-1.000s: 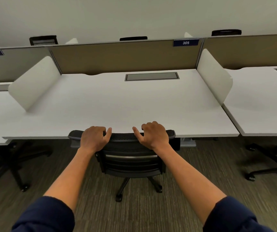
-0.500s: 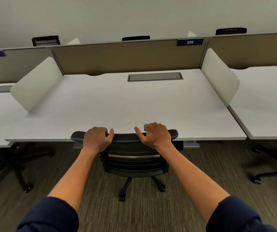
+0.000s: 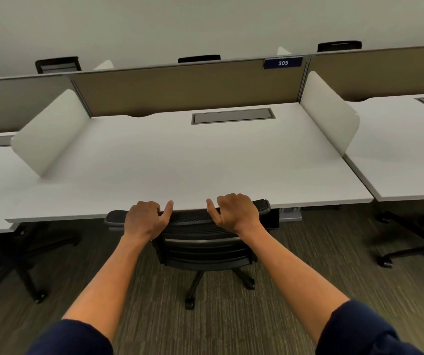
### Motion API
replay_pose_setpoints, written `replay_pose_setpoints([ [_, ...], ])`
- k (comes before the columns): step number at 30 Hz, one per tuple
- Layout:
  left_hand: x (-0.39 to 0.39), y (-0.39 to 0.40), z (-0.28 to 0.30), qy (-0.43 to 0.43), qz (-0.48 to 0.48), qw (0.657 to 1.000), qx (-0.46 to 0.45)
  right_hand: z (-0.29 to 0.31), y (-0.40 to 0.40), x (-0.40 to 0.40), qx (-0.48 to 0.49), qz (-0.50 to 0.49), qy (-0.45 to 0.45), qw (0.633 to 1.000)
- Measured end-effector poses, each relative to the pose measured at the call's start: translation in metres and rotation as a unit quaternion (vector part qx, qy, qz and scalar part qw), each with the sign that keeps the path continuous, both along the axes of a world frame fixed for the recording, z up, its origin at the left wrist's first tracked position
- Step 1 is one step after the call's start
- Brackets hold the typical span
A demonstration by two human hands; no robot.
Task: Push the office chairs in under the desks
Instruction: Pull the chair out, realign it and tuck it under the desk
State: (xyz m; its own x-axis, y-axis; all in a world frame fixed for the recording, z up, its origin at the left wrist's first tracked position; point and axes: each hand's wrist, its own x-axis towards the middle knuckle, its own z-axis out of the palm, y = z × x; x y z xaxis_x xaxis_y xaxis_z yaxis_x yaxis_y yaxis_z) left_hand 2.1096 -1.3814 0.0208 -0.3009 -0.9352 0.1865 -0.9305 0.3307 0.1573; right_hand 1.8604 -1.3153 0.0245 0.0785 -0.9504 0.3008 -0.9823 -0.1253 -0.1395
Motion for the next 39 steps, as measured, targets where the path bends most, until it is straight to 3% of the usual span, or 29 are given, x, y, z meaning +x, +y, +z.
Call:
replay_pose_setpoints([
  [23,0.016,-0.033,0.006,-0.011,0.004,0.999,-0.035,-0.002,-0.037,0.014,-0.040,-0.010,-0.012,0.999],
  [32,0.012,-0.019,0.007,-0.021,0.102,0.995,-0.004,-0.001,-0.031,0.023,-0.037,-0.085,0.000,0.996],
  [39,0.019,0.022,0.004,-0.026,0.027,0.999,-0.025,-0.011,0.003,0.024,-0.018,-0.127,-0.006,0.992],
])
